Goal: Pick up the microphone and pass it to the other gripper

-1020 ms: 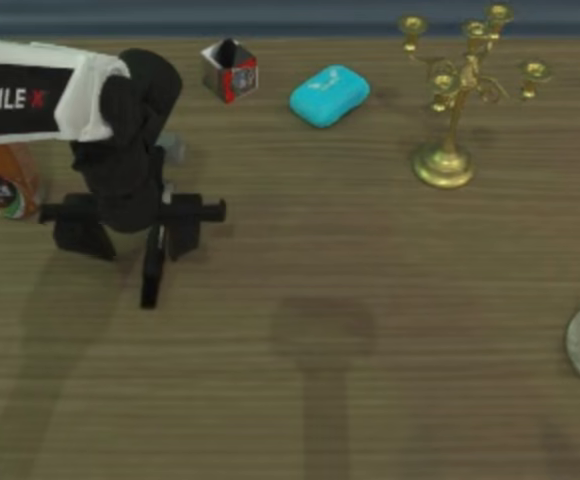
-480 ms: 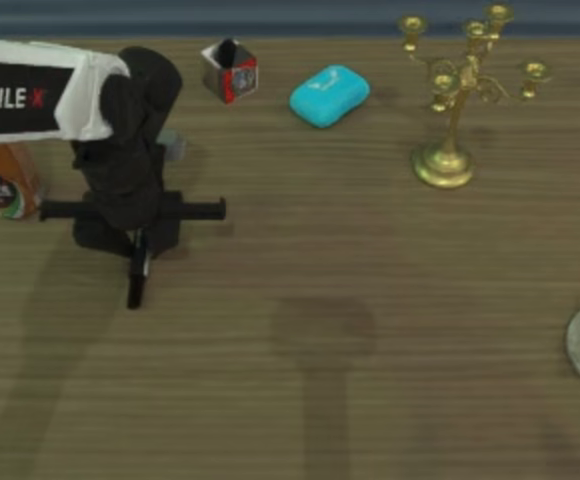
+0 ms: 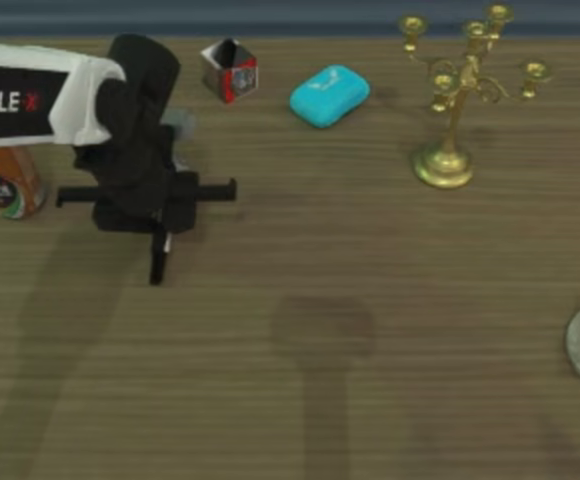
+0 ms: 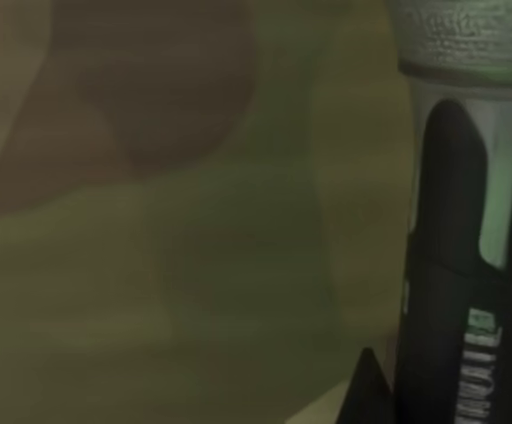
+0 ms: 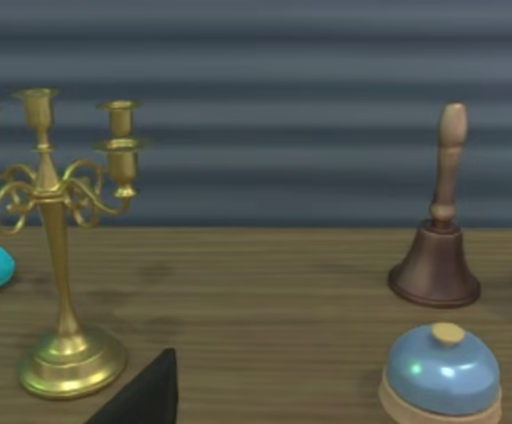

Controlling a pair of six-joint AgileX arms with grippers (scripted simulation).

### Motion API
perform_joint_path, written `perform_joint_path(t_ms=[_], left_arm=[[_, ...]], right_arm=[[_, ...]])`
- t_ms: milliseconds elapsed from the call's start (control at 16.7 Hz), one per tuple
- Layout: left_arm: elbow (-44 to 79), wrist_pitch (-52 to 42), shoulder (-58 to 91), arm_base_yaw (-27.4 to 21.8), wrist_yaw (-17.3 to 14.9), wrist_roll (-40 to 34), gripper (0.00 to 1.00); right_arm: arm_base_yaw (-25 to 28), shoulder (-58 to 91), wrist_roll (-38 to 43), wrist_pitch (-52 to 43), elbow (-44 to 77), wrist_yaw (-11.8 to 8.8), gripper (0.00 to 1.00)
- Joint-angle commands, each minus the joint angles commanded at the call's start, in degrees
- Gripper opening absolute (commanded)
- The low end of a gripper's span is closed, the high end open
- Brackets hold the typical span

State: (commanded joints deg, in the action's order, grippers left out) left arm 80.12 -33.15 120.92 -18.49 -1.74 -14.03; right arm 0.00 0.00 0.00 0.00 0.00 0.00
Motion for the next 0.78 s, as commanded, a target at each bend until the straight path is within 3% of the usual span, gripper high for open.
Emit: perform_joint_path(t_ms=[240,780], left_arm=[[-4.34,15.98,-3.09,0.58,-6.15,3.03,0.0],[-18.43,62.8,-13.45,2.15,-22.78,11.48,0.0]], right_arm=[[0.0,0.0,0.0,0.0,0.0,0.0,1.0],[0.0,0.0,0.0,0.0,0.0,0.0,1.0]])
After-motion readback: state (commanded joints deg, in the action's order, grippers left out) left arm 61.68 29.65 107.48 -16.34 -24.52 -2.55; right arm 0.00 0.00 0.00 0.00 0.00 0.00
